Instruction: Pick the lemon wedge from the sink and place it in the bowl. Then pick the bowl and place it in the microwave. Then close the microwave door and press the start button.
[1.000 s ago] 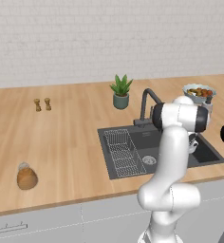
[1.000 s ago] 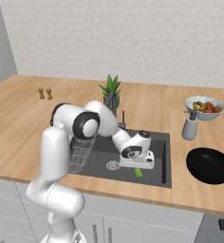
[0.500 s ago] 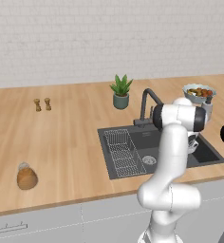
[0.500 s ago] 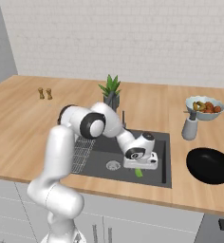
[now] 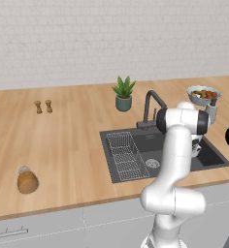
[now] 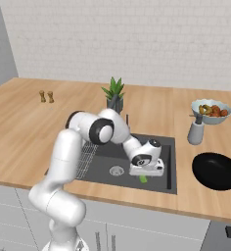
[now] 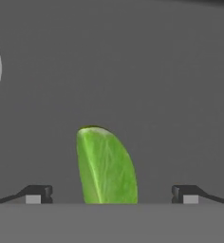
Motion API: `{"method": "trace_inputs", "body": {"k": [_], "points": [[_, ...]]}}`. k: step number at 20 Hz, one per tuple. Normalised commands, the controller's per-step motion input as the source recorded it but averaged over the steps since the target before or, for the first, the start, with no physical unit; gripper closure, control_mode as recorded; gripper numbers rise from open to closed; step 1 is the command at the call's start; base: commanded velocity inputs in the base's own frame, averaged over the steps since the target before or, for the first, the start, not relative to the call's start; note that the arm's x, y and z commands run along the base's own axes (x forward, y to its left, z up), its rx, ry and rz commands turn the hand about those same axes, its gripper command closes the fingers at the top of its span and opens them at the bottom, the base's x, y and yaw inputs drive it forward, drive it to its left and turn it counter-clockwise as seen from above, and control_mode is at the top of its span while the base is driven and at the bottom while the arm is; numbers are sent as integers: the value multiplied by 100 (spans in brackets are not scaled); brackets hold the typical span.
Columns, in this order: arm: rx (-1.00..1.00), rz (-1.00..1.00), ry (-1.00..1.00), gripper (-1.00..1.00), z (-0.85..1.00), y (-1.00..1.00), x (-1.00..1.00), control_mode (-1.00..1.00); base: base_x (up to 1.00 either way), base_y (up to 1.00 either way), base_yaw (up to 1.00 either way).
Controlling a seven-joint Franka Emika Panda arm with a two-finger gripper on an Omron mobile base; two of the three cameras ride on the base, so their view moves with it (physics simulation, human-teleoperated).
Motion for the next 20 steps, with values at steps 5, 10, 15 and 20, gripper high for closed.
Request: {"method": "trace_inputs", "body": {"k": [5, 10, 15, 20], "points": [[0, 5, 0, -100, -34, 1, 0, -100, 0, 0, 0], [0, 5, 0, 100, -42, 11, 0, -100, 0, 0, 0], [0, 2, -1, 100, -7, 13, -22, -100, 0, 0, 0], [-1, 0, -12, 100, 27, 12, -52, -100, 0, 0, 0]]}}
